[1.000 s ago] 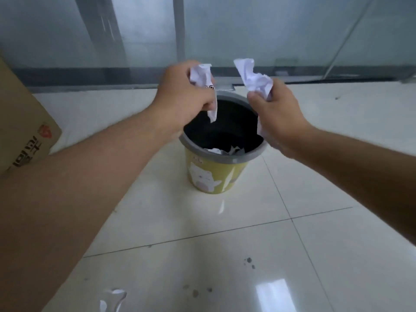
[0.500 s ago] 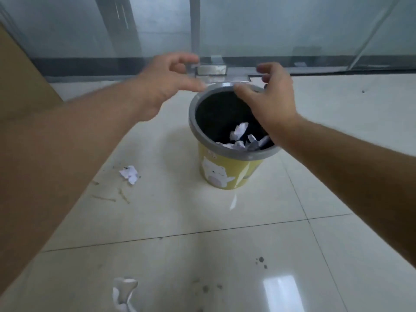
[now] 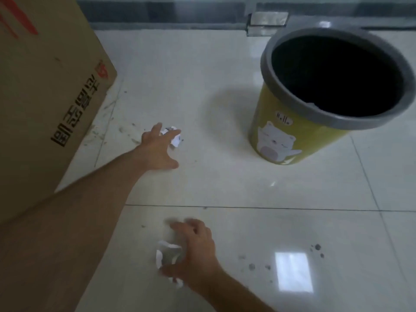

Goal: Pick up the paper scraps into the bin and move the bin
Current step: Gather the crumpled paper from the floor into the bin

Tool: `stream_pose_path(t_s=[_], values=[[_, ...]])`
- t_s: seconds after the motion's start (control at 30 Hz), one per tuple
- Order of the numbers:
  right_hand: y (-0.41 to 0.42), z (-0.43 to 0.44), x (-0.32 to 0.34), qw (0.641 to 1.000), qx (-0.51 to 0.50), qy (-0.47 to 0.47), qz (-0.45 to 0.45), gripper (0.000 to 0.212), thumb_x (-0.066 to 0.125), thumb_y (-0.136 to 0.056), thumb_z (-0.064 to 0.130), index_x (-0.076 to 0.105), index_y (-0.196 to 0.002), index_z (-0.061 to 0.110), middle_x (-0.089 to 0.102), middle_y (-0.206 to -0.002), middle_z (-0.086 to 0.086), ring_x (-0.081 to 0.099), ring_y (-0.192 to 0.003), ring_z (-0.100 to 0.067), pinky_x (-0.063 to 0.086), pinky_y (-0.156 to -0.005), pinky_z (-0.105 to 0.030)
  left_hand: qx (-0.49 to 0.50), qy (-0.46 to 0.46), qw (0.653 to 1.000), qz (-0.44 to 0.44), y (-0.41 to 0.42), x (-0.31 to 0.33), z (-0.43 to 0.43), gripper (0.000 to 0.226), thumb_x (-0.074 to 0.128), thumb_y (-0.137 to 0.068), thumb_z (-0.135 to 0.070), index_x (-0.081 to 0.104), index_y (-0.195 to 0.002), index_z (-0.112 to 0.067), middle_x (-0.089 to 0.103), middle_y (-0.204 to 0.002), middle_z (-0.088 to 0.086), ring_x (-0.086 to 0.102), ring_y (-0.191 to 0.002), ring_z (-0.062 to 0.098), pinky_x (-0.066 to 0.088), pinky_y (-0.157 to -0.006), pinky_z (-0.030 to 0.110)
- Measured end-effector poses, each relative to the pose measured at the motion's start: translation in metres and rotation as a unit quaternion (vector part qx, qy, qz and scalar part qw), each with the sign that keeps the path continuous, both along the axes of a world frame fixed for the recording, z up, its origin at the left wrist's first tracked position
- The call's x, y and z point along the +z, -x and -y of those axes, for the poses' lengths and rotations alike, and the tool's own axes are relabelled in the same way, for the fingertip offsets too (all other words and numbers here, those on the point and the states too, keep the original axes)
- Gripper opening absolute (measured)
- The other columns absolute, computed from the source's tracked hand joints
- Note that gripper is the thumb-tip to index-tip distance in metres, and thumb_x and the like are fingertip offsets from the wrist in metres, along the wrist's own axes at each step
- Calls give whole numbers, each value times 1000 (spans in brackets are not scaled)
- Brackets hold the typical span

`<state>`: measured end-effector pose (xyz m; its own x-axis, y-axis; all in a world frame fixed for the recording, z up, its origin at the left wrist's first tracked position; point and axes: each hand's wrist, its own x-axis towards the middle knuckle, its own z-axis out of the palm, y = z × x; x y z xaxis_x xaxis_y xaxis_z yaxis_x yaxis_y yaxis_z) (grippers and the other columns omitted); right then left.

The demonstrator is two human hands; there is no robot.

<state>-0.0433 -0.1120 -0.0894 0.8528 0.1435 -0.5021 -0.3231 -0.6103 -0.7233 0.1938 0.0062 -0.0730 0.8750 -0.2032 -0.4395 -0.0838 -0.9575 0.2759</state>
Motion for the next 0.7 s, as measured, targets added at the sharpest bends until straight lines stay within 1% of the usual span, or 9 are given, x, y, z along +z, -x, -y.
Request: stream_pose_path(t_s=[0.1, 0.17, 0.27, 0.33, 0.4, 0.5, 0.57, 0.63, 0.7], values=[[10, -16, -12, 999, 32, 10, 2, 113, 90, -53, 43, 24, -144, 52, 16, -156, 2, 19, -141, -23, 24, -115, -42, -28, -56, 998, 1, -10, -10, 12, 109, 82, -68, -31, 17, -154, -47, -14, -169, 3, -9, -154, 38, 19, -120, 59], [11, -24, -14, 994, 103, 24, 26, 123, 92, -52, 44, 13, -146, 54, 8, -160, 0, 12, -144, -27, 19, -117, -47, -48, -93, 995, -4, -14, -9, 21, 107, 79, -73, -22, 15, -155, -48, -18, -168, -3, -12, -153, 39, 16, -117, 65], [12, -21, -24, 962, 235, 93, 100, 122, 93, -47, 39, 21, -145, 42, 15, -158, -15, 21, -139, -35, 27, -112, -52, -87, -138, 986, -15, -15, -16, 29, 101, 70, -80, -12, 12, -156, -44, -19, -168, -2, -7, -153, 41, 21, -115, 67], [18, -16, -36, 930, 301, 135, 163, 105, 92, -43, 39, 39, -134, 30, 35, -148, -19, 39, -128, -37, 41, -101, -51, -109, -146, 983, -13, -11, -25, 30, 87, 60, -87, -9, 17, -158, -36, -9, -169, 4, 5, -152, 43, 28, -114, 62], [25, -12, -45, 911, 328, 149, 202, 77, 85, -50, 43, 51, -117, 27, 51, -130, -15, 51, -115, -33, 48, -91, -46, -116, -149, 982, -2, -5, -30, 28, 72, 51, -93, -6, 26, -158, -25, 9, -166, 13, 21, -147, 44, 33, -112, 56], [31, -7, -53, 896, 346, 158, 228, 25, 59, -73, 33, 61, -94, 20, 62, -101, -9, 61, -94, -29, 54, -77, -36, -121, -133, 980, 81, 3, -35, 25, 47, 48, -90, 5, 47, -137, -2, 39, -138, 26, 48, -119, 44, 48, -94, 51], [26, -3, -56, 934, 281, 115, 188, 15, 57, -79, 21, 62, -89, 11, 63, -94, -13, 61, -89, -33, 54, -72, -38, -104, -101, 985, 90, 11, -35, 22, 28, 49, -91, 6, 55, -119, 4, 47, -123, 26, 56, -104, 43, 50, -86, 47], [17, 5, -50, 981, 152, 46, 111, 9, 63, -82, 14, 61, -89, 9, 63, -97, -15, 59, -93, -33, 50, -76, -37, -81, -68, 992, 68, 20, -31, 19, 19, 55, -93, -1, 64, -109, 4, 58, -119, 24, 60, -104, 40, 47, -88, 40], [6, 21, -39, 999, -12, -14, 49, 7, 65, -82, 15, 60, -79, 19, 65, -87, -3, 60, -81, -14, 47, -72, -28, -30, 2, 997, 67, 30, -25, 17, 15, 64, -89, -7, 72, -99, 0, 69, -108, 20, 64, -103, 35, 46, -85, 32]])
